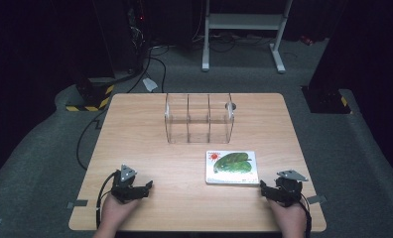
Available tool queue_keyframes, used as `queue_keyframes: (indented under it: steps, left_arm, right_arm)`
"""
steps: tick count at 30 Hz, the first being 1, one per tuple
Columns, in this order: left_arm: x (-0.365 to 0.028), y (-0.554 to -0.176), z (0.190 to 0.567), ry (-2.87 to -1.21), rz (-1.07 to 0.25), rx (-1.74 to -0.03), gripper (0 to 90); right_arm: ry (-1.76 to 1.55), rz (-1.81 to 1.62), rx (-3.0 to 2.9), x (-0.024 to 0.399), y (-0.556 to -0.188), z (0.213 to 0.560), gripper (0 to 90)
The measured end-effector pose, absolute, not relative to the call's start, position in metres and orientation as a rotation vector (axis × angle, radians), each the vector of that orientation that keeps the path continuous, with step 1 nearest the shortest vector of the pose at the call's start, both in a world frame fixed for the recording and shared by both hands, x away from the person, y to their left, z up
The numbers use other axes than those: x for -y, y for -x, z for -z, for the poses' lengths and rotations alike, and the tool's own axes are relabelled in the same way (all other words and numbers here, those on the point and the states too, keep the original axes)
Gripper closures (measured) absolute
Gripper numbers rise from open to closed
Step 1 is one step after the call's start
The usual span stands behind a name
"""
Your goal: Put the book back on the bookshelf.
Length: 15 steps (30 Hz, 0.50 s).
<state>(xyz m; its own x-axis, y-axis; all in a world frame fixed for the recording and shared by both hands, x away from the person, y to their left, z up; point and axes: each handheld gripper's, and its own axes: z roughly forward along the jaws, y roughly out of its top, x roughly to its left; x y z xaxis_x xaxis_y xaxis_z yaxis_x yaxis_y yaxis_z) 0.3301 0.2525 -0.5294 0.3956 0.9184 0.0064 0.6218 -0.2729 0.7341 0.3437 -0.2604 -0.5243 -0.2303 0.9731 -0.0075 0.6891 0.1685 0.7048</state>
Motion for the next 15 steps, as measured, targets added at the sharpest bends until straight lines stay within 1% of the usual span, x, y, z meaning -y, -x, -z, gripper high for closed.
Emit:
queue_keyframes:
  steps: [15]
  left_arm:
    - [-0.2522, -0.3274, 0.5292, -2.002, -0.581, -1.302, 15.3]
  right_arm:
    - [-1.567, -0.811, -1.981, 0.2608, -0.3435, 0.5242, 12.9]
